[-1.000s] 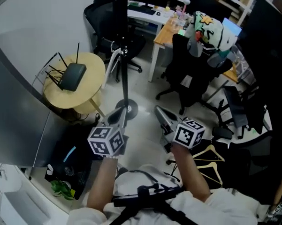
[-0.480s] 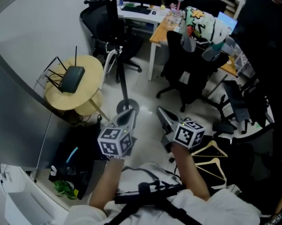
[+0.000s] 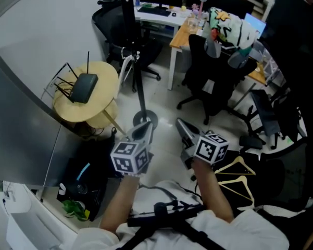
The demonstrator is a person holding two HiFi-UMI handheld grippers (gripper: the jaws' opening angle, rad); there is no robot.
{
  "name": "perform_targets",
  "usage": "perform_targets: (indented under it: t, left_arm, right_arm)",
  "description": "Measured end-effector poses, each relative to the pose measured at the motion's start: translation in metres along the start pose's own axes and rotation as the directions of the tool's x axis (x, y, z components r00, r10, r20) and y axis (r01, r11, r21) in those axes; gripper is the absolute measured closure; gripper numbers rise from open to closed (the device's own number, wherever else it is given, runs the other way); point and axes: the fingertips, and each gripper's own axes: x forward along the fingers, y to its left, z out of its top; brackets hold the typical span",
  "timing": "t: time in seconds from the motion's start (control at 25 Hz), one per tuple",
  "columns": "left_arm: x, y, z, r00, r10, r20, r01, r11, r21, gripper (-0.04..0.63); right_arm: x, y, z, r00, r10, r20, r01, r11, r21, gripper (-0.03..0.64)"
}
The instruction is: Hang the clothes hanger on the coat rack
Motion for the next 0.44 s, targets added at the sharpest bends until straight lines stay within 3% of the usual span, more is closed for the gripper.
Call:
perform_targets:
  t: [0.44]
  left_arm:
    - [-0.0024, 0.0092, -0.0001, 1.000, 0.001, -0.001, -0.001, 1.000, -0.012, 0.601]
  right_arm:
    - [0.0078, 0.0040, -0.0040, 1.000, 0.003, -0.008, -0.003, 1.000, 0.004, 0.621]
